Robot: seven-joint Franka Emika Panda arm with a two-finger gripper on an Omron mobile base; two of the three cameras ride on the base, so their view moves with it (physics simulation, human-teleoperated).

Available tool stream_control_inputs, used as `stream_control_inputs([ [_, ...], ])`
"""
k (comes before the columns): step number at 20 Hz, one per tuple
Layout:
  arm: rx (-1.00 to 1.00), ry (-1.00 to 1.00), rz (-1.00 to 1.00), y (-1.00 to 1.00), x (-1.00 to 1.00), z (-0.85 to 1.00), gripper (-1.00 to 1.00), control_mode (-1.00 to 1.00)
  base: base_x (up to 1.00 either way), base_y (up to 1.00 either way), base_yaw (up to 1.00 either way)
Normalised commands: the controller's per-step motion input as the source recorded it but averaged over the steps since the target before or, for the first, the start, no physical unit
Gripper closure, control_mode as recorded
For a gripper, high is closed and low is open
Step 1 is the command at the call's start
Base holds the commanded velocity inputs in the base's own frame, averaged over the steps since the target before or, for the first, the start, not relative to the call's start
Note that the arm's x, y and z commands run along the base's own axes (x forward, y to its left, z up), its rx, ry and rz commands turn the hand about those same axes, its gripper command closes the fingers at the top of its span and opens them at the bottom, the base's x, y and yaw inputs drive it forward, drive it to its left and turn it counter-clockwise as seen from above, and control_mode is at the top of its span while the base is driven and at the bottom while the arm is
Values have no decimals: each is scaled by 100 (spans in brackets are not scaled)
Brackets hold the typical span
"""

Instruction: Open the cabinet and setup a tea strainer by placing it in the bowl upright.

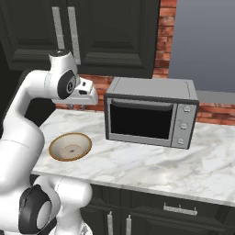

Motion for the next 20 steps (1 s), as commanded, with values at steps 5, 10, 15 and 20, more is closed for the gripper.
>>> stream_control_inputs([
  [5,-5,-4,7,0,11,11,-100,-100,0,0,0],
  [10,-3,-31,10,2,12,80,-100,-100,0,0,0],
  [15,0,-40,-3,9,0,92,-100,-100,0,0,0],
  [20,0,-31,-19,22,14,99,-100,-100,0,0,0],
])
